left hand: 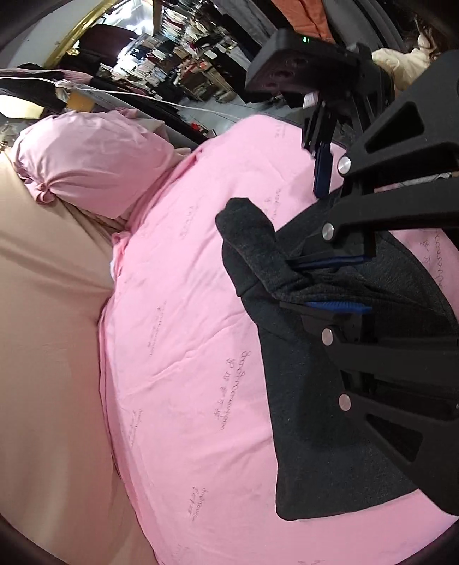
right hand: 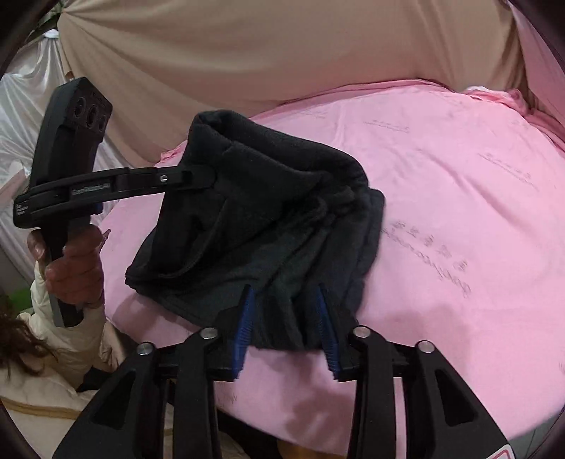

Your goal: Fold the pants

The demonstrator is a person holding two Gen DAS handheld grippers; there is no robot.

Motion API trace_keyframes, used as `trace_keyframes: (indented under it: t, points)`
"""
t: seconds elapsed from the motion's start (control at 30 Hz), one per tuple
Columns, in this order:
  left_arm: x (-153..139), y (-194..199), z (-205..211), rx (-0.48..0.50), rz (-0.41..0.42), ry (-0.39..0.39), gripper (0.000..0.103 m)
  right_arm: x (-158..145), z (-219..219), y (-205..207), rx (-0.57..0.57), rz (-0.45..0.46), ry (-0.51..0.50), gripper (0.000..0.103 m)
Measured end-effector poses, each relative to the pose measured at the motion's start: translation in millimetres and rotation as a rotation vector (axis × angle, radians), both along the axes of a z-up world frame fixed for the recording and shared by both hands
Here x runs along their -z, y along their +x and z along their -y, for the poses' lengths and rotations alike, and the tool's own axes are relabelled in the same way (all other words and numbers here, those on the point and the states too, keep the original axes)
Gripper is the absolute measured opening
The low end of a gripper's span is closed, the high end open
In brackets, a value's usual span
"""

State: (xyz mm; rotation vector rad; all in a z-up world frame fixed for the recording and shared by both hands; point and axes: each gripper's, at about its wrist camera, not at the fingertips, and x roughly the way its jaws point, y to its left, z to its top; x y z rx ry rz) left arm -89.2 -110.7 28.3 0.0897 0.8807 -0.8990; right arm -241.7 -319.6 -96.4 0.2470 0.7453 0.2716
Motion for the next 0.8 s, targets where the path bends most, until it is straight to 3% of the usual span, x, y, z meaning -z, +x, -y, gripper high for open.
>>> trace_keyframes:
  t: [0.07, 0.1, 0.13, 0.17, 0.3, 0.4, 0.47, 0.5, 0.53, 0.57, 0.6, 0.67, 0.73, 0.8]
  points:
    - [-6.2, -5.0, -1.2, 0.017, 0.010, -0.016, 0.014, 5.9, -4.2, 21.8, -0.020, -0.031, 0.006, 0.053]
    - [-9.4, -8.2, -2.6, 0.026, 0.013, -0.023, 0.014, 13.8, -4.9, 33.4, -0.029, -0.071, -0.002, 0.045]
    - [-12.6, -13.1, -4.5, 0.039, 0.019, -0.030, 0.014, 19.8, -3.5, 41.0, -0.028, -0.091, -0.016, 0.009]
    - [-14.8, -16.6, -5.0, 0.054, 0.022, -0.036, 0.014, 18.4, -1.2, 40.5, -0.025, -0.094, 0.000, 0.005]
    - [-6.2, -28.9, 5.9, 0.115, 0.008, -0.008, 0.015, -6.1, 23.6, 10.2, 0.087, 0.006, -0.040, 0.001]
    - [45.4, -42.6, 29.8, 0.209, -0.097, 0.087, 0.017, 31.8, 60.9, 14.9, 0.247, -0.147, -0.085, 0.002]
    - [74.3, -53.3, 37.6, 0.241, -0.143, 0.155, 0.019, 31.9, 81.8, -0.9, 0.298, -0.133, 0.026, 0.001]
    - [79.1, -59.6, 35.8, 0.239, -0.119, 0.166, 0.020, 22.5, 84.8, -10.7, 0.320, -0.095, 0.045, 0.010]
    - [76.9, -64.1, 32.5, 0.240, -0.096, 0.156, 0.022, 7.4, 82.4, -20.8, 0.323, -0.032, 0.055, 0.011]
    - [68.6, -68.8, 25.7, 0.252, -0.076, 0.123, 0.035, -5.2, 76.6, -26.1, 0.290, 0.015, 0.085, 0.011]
    - [61.4, -70.6, 20.7, 0.255, -0.069, 0.097, 0.058, -17.0, 67.6, -28.1, 0.236, 0.052, 0.122, 0.011]
    - [36.7, -72.3, 3.1, 0.222, -0.031, 0.009, 0.079, -37.1, 37.3, -22.8, 0.114, 0.107, 0.134, 0.011]
    - [12.2, -74.4, -15.7, 0.198, 0.031, -0.061, 0.080, -40.4, 2.7, -6.6, -0.002, 0.108, 0.101, 0.016]
    - [-2.9, -73.2, -31.4, 0.145, 0.090, -0.069, 0.086, -26.2, -20.5, 18.1, -0.089, 0.058, 0.093, 0.016]
